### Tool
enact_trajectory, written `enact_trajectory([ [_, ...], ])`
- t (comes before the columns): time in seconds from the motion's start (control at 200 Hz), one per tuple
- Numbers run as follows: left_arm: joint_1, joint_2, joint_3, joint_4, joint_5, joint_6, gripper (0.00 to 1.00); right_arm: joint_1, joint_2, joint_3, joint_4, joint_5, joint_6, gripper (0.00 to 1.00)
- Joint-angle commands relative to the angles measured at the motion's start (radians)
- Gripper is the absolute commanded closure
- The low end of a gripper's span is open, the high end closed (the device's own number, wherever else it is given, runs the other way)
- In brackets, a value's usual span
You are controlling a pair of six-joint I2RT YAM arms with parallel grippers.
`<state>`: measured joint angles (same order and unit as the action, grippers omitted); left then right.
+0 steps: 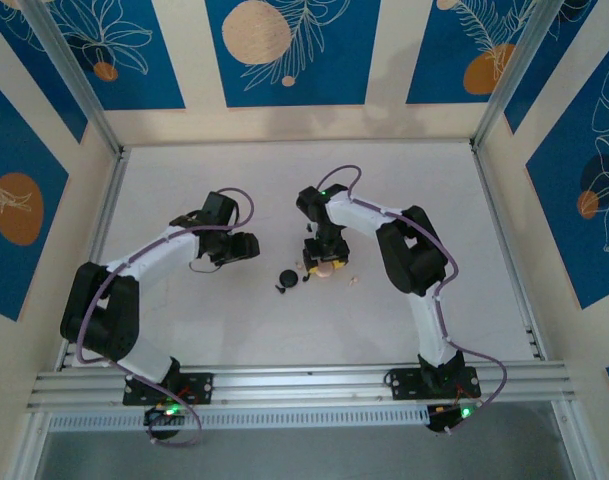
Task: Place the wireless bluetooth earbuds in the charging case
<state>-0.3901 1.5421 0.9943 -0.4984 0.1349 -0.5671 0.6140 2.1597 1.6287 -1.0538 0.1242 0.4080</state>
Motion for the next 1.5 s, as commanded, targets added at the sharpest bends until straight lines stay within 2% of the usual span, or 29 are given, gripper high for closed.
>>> enact_trajectory([
  [0.0, 0.011, -0.003, 0.017, -0.01, 0.027, 0.006, 0.4, -0.006, 0.004, -0.045, 0.014, -0.027, 0.02, 0.46],
  [0.245, 0.004, -0.046, 0.015, 0.014, 0.021, 0.068, 0.45, -0.032, -0.155, -0.149, 0.127, -0.035, 0.074, 0.5],
  [0.415, -0.06, -0.119, -0.003, 0.105, -0.007, 0.191, 0.48, -0.113, -0.346, -0.296, 0.316, -0.175, 0.157, 0.52],
  [0.5, -0.093, -0.17, -0.041, 0.2, -0.007, 0.224, 0.48, -0.162, -0.443, -0.376, 0.431, -0.268, 0.212, 0.53],
  [0.635, -0.135, -0.255, -0.144, 0.438, 0.042, 0.268, 0.53, -0.222, -0.565, -0.464, 0.569, -0.363, 0.276, 0.53],
  [0.875, -0.232, -0.315, -0.27, 0.757, 0.102, 0.439, 0.57, -0.249, -0.733, -0.555, 0.73, -0.436, 0.329, 0.53],
  [1.085, -0.282, -0.309, -0.303, 0.899, 0.135, 0.515, 0.58, -0.252, -0.821, -0.625, 0.882, -0.462, 0.394, 0.53],
  [1.495, -0.314, -0.301, -0.325, 1.04, 0.171, 0.55, 0.57, -0.247, -0.936, -0.727, 1.102, -0.48, 0.501, 0.53],
])
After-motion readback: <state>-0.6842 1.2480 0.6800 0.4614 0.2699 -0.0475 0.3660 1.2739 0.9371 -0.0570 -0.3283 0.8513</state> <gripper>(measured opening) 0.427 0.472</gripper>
